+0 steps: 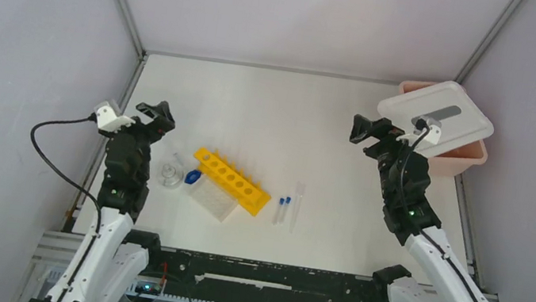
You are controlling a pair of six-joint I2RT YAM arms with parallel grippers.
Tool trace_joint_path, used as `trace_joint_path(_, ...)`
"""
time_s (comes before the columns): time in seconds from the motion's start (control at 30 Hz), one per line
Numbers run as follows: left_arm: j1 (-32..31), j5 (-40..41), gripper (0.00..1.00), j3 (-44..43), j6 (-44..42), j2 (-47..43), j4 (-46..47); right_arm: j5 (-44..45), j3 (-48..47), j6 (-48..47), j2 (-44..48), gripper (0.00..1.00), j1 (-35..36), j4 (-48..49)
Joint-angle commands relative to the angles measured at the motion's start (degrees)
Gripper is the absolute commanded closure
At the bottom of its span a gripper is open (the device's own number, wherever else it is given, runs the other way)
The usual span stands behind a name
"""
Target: Organize the chemistry lab equipment
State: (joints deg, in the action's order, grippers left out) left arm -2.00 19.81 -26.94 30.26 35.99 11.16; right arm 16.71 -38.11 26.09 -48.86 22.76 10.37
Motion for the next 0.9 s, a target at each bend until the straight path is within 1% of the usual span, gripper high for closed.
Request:
trace_joint_path(0.0, -0.60, -8.58, 0.00, -7.43, 1.09, 0.22, -1.31, 1.73, -2.15, 1.66, -0.16, 0.00, -0.15, 0.17)
trace_joint_path(0.03, -1.30, -9.15, 0.00, -8.42, 0.99, 0.49, -1.92, -1.58, -2.15, 2.52, -0.30, 0.01, -1.99, 1.32)
trace_joint_path(0.13, -4.86, -11.21, 0.00, -11.98, 0.05, 2.34, -3.96, -11.86, -2.16, 6.39, -0.59, 0.09, -7.61, 4.50)
trace_joint_path(0.17, -6.46, -12.05, 0.00, -13.51, -0.51, 3.32, -4.76, -13.82, -2.22, 7.64, -0.51, 0.13, -9.06, 4.94)
trace_joint_path(0.2, -8.17, -12.57, 0.00, -15.03, -1.25, 4.39, -5.56, -13.92, -2.52, 9.28, -0.20, 0.14, -10.20, 4.51)
trace_joint_path(0.27, -12.72, -13.13, 0.00, -18.25, -3.26, 6.98, -7.08, -10.78, -2.97, 12.42, 1.21, 0.17, -12.30, 0.79)
trace_joint_path(0.33, -17.34, -13.33, 0.00, -21.75, -5.53, 10.24, -9.04, -6.59, -4.32, 15.84, 2.37, 0.18, -14.75, -5.93)
trace_joint_path(0.43, -23.61, -13.66, 0.00, -26.93, -8.19, 16.65, -11.71, -1.83, -5.46, 20.01, 3.71, 0.23, -19.64, -14.39)
trace_joint_path(0.53, -28.12, -15.22, 0.00, -30.38, -8.95, 22.50, -13.95, -0.53, -5.26, 22.81, 5.04, 0.22, -24.61, -18.55)
trace_joint_path(0.67, -32.30, -18.14, 0.00, -33.89, -8.81, 29.48, -14.24, -0.52, -5.09, 23.27, 5.69, 0.20, -29.97, -20.65)
trace_joint_path(0.73, -34.33, -19.32, 0.00, -35.80, -8.74, 33.25, -13.82, -2.55, -4.81, 23.88, 5.43, 0.19, -32.83, -21.00)
trace_joint_path(0.87, -36.61, -26.46, 0.00, -41.12, -7.66, 42.09, -12.62, -6.79, -3.81, 24.70, 5.29, 0.18, -37.27, -21.40)
